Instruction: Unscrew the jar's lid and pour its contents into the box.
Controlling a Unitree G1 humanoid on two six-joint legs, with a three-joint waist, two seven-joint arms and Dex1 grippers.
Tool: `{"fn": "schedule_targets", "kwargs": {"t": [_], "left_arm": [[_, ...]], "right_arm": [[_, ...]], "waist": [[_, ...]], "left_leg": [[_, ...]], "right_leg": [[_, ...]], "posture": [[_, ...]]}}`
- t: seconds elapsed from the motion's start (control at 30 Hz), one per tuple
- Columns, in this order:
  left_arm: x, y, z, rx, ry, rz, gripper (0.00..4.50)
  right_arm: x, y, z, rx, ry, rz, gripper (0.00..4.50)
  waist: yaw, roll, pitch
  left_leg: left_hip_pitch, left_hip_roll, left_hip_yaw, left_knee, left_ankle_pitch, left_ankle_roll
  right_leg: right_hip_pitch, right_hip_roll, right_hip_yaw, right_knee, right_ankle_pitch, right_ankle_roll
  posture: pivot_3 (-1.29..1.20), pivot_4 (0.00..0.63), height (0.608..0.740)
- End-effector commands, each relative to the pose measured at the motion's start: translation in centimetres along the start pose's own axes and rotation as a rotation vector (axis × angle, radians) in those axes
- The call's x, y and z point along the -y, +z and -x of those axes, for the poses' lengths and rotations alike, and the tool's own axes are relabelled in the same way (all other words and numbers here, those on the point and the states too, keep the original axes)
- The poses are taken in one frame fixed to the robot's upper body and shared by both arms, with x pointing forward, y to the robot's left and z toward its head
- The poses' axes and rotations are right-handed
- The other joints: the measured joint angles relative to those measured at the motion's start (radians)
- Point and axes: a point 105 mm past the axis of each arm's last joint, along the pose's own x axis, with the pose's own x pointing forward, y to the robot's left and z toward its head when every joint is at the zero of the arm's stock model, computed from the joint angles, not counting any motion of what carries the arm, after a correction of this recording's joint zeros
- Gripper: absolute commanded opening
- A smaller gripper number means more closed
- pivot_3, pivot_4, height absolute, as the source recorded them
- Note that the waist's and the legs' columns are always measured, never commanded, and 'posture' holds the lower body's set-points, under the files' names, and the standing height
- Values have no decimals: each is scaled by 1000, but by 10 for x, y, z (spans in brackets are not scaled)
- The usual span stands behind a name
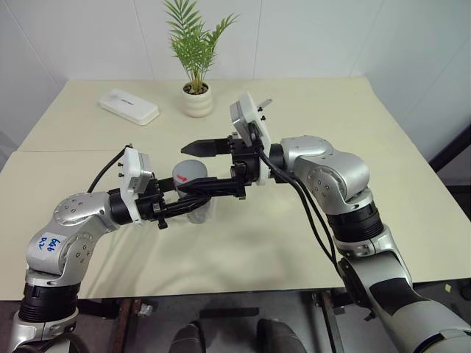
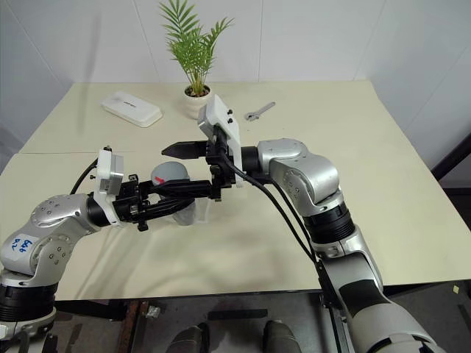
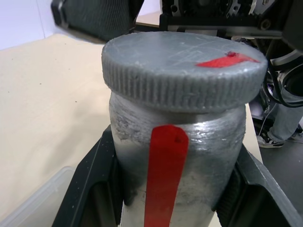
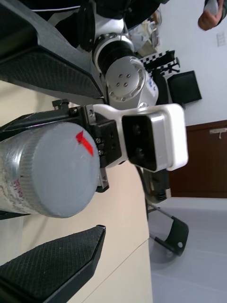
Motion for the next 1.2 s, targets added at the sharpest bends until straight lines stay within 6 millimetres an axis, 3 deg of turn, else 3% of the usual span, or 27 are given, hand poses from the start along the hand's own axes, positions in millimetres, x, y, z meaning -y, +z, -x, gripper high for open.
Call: {"fn": "schedule_targets", "kwargs": {"t": [0.03,0.33,0.53,0.7,0.8,0.87,1.03,1.13,1.2], "left_arm": [[3,10,-2,20,-14,-43,1956],[3,9,-2,22,-15,-41,1956],[3,9,-2,25,-14,-41,1956],[4,7,-2,23,-15,-37,1956],[4,6,0,20,-14,-34,1956],[5,5,1,19,-12,-33,1956],[6,4,6,22,1,-25,1956],[1,7,14,45,34,-11,1956],[-2,9,17,53,45,-6,1956]], "right_arm": [[-9,8,-5,15,36,45,4490],[-5,4,-6,5,14,42,4490],[-2,6,-7,21,3,38,2622],[0,39,-1,218,-2,-93,2622],[-4,69,23,424,43,-179,2622],[-2,73,36,461,10,-191,2622],[36,32,80,307,-379,-90,2622],[68,-29,140,105,-733,22,2622],[77,-53,162,42,-847,67,2622]], "waist": [[-1,0,0],[0,0,0],[-1,0,0],[-1,0,0],[1,0,0],[3,0,0],[3,-1,-1],[2,-1,-1],[2,-1,0]], "left_leg": [[0,0,0,0,0,0],[0,0,0,0,0,0],[0,0,0,0,0,0],[0,0,0,0,0,0],[0,0,0,0,0,0],[0,0,0,0,0,0],[0,0,0,0,-1,0],[0,0,0,0,-2,1],[0,0,1,0,-2,1]], "right_leg": [[0,0,0,0,0,0],[0,0,0,0,0,0],[0,0,0,0,0,0],[0,0,0,0,0,0],[0,0,0,0,0,0],[0,0,0,-1,0,0],[1,0,0,-2,0,0],[1,0,0,-2,0,0],[1,0,0,-3,0,0]], "posture": [[0,150,740],[0,150,740],[0,150,740],[0,150,740],[0,150,740],[0,150,740],[0,150,740],[0,150,740],[0,150,740]]}}
